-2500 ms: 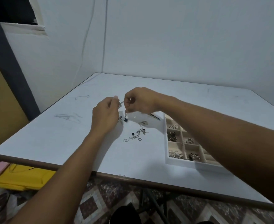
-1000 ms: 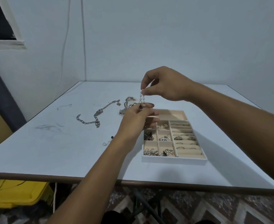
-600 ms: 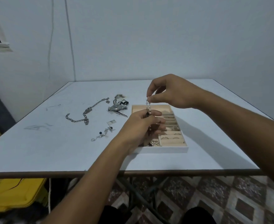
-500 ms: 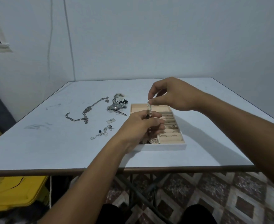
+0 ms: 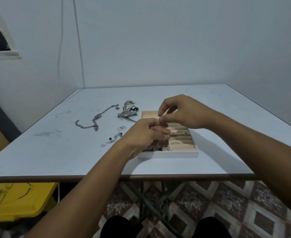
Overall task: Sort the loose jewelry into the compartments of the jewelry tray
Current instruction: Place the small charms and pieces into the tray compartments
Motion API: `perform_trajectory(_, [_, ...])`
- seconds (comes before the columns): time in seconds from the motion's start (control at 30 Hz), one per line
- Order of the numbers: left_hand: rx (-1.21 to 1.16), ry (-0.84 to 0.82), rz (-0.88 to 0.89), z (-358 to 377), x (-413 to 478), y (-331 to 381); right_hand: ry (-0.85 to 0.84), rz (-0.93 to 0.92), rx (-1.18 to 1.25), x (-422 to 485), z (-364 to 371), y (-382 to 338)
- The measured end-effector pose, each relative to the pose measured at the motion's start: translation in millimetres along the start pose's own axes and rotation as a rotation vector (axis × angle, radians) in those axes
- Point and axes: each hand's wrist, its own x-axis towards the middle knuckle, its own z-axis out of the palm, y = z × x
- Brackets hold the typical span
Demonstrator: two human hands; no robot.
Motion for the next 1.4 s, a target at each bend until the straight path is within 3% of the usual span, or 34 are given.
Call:
perform_trajectory(0.63, [0.051,0.260,0.156,-28,-5,-15,0.067,0.071,0.115,-9,18,14])
perform_trajectory(0.93, [0.469,0.506,0.299,-73,-32,-34,-0.172,0.035,-0.107,-24,49,5])
perform_trajectory(1.13, [0.579,0.611,0.280,-93,-47,-41,-0.202,0.028,-0.136,-24,52,0])
perform_trajectory(1.4, [0.670,0.708,0.132,-116,-54,-48,-0.090,0.094,0.005,-30,33,9])
